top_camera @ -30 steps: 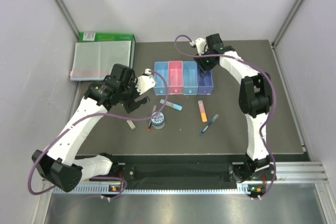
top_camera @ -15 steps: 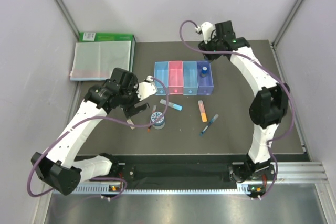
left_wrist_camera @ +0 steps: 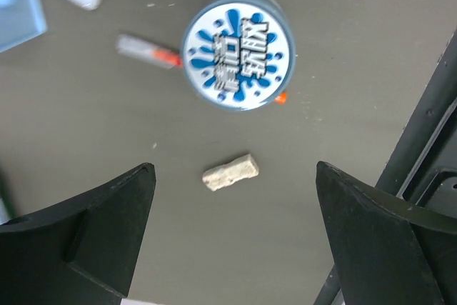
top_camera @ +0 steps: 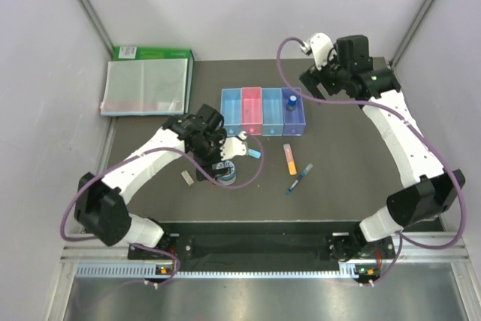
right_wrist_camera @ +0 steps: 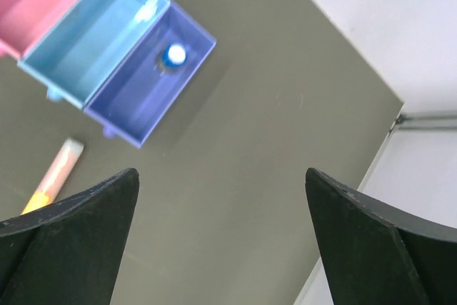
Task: Sort the stationery into containers
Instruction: Pick up the stationery from the center of the board.
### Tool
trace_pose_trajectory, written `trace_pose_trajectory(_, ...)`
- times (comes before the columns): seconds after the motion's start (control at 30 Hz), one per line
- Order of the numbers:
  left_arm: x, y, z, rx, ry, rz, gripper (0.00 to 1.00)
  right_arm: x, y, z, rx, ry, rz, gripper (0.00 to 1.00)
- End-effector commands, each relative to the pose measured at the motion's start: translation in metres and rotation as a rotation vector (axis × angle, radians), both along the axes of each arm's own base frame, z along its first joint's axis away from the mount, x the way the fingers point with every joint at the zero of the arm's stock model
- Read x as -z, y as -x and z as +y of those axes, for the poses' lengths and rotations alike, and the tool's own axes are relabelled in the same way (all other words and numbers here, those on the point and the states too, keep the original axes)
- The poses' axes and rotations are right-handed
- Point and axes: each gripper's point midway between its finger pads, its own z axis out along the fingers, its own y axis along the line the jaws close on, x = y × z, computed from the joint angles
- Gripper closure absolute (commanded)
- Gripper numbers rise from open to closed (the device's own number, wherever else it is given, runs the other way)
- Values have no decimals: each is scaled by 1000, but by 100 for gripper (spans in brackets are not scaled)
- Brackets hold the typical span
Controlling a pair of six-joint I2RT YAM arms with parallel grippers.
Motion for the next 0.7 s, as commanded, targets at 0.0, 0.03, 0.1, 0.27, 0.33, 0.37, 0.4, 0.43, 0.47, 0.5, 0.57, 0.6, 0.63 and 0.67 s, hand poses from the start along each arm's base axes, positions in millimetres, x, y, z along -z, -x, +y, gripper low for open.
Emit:
trace_pose_trajectory(0.0, 6, -10, -16, 80, 14, 10, 1, -2, 27, -17, 17, 43, 8, 0)
trace_pose_trajectory(0.03, 12, -12, -17, 85, 4, 19, 1, -1, 29, -19, 23, 44, 11, 0)
trace_pose_trajectory(0.1, 21, -16, -21, 90, -5, 30, 1, 0, 33, -23, 32, 47, 15, 0)
trace_pose_trajectory(0.27, 36, -18, -23, 96, -28, 58, 1, 1, 34, -28, 49, 60, 9, 0)
trace_pose_trajectory(0.33, 40, -19, -26, 100, -24, 64, 1, 2, 33, -29, 52, 64, 7, 0)
trace_pose_trajectory(0.37, 41, -19, -27, 100, -23, 65, 1, 2, 32, -29, 53, 64, 5, 1)
trace_pose_trajectory(0.4, 44, -20, -30, 102, -21, 65, 1, 2, 32, -30, 56, 64, 5, 0)
trace_pose_trajectory(0.43, 45, -21, -31, 100, -19, 67, 1, 4, 31, -30, 59, 63, 7, 0)
trace_pose_trajectory(0.47, 46, -21, -33, 106, -16, 68, 1, 5, 31, -30, 60, 62, 10, 0)
trace_pose_trajectory(0.5, 49, -22, -35, 107, -19, 71, 1, 6, 31, -30, 61, 62, 14, 0)
trace_pose_trajectory(0.57, 51, -24, -38, 105, -18, 71, 1, 6, 31, -30, 62, 60, 12, 0)
trace_pose_trajectory(0.6, 54, -24, -39, 107, -21, 79, 1, 8, 32, -31, 61, 62, 17, 0)
trace_pose_trajectory(0.63, 56, -25, -40, 107, -21, 79, 1, 7, 32, -31, 63, 61, 14, 0)
trace_pose_trajectory(0.67, 58, -25, -41, 111, -24, 79, 1, 7, 32, -32, 64, 61, 12, 0)
